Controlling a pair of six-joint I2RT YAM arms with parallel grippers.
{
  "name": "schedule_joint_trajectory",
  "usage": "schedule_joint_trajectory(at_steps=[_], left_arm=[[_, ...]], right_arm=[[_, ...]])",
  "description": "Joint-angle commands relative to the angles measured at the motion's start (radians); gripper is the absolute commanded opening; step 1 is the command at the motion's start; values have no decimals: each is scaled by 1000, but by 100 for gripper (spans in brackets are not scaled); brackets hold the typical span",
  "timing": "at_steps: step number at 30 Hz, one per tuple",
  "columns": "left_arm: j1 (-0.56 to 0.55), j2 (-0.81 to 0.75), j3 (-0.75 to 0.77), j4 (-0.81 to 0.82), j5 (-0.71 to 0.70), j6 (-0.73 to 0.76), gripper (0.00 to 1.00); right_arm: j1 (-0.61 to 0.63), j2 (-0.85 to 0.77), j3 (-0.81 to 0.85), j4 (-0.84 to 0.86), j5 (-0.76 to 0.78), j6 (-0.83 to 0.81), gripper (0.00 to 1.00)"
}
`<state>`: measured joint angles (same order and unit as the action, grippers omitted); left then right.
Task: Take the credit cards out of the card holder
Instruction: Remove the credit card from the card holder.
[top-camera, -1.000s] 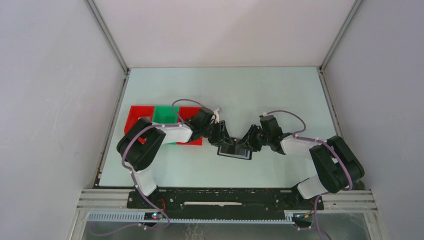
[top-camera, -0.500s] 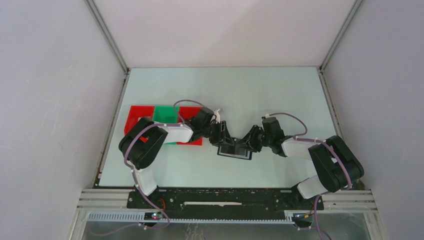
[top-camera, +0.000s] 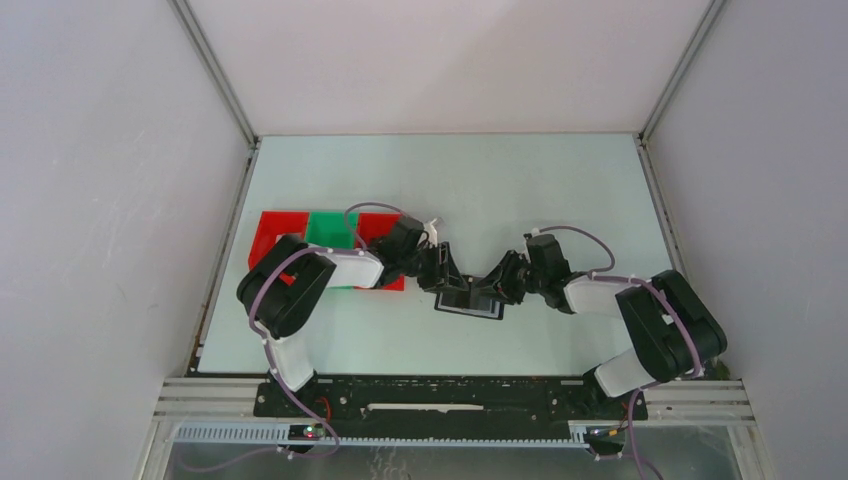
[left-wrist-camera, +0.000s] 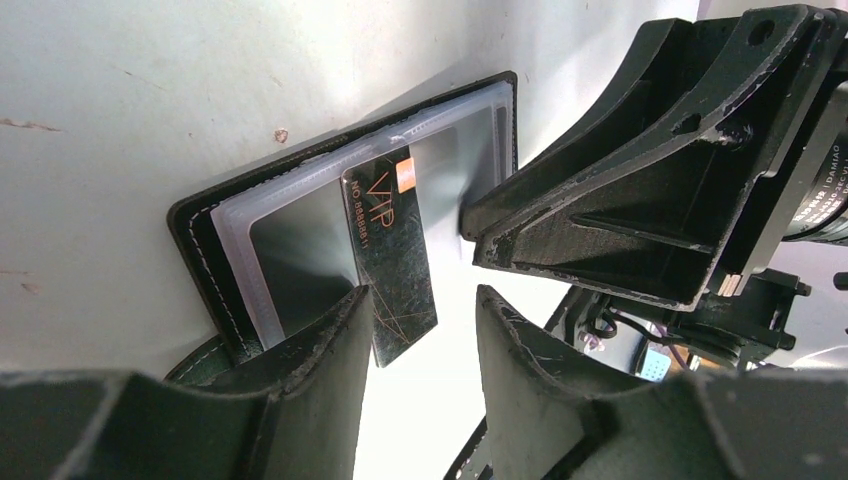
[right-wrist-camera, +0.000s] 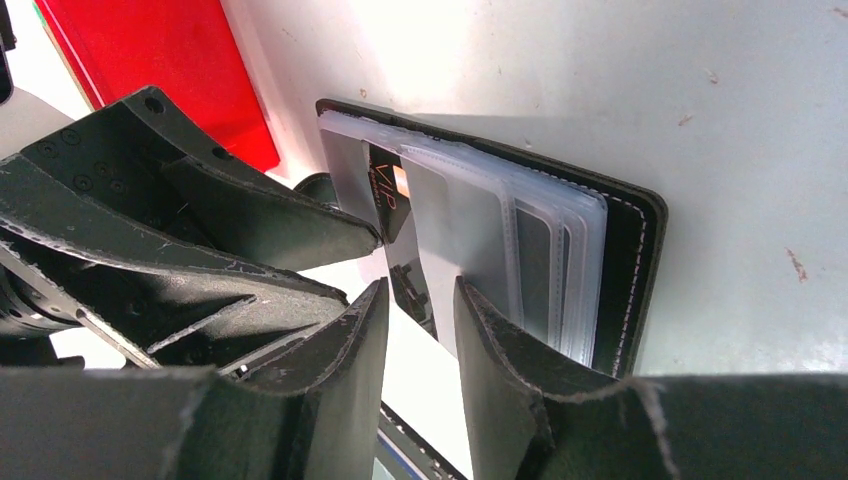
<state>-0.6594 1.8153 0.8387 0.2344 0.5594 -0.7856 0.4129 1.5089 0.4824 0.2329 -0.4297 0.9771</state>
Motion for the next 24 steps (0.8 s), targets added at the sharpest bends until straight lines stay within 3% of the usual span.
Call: schedule_joint_trajectory(at_steps=[1, 6, 24], left_arm=[[-18, 21, -12, -65, -5, 22, 49], [-18, 6, -8, -85, -11, 30, 49], [-16, -56, 51, -263, -106, 108, 49]], right_arm=[[-46, 26, -87, -219, 206, -95, 41], [-97, -39, -133, -253, 192, -139, 42], [-64, -286, -91, -395, 224, -148, 42]])
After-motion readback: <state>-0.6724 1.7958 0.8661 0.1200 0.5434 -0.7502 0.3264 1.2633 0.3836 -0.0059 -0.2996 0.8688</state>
